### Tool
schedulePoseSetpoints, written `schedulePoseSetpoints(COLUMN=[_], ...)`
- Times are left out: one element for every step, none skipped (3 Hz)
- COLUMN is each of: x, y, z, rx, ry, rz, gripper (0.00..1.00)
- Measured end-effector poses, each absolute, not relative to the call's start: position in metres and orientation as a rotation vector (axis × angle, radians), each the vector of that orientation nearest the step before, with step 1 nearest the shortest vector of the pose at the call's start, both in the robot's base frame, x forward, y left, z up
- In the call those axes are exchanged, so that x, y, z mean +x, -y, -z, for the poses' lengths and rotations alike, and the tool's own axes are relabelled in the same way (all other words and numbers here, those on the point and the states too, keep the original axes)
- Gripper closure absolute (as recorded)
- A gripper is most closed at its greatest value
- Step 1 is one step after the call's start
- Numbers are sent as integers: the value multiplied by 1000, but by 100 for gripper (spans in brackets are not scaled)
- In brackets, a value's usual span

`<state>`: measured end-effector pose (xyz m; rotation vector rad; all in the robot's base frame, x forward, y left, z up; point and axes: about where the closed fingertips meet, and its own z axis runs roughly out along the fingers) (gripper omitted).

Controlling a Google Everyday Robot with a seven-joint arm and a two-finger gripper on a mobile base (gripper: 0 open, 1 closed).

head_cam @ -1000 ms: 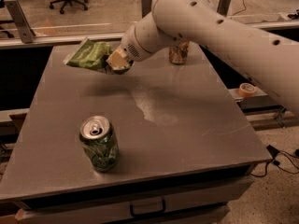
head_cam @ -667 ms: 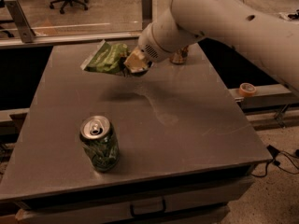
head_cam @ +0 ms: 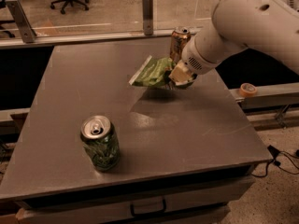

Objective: Move green jalapeno chip bag near orange can

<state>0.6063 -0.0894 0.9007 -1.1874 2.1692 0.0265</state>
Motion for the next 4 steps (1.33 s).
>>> schedulePoseSetpoints(x=[611,625,627,646], y=[131,157,160,169], z=[-879,-864,-863,-868], rx=[-1155,-1142,-1141,-1143], ry=[-2245,-2296,-2302,-2293], rz=[44,103,111,151], gripper=[100,82,59,35])
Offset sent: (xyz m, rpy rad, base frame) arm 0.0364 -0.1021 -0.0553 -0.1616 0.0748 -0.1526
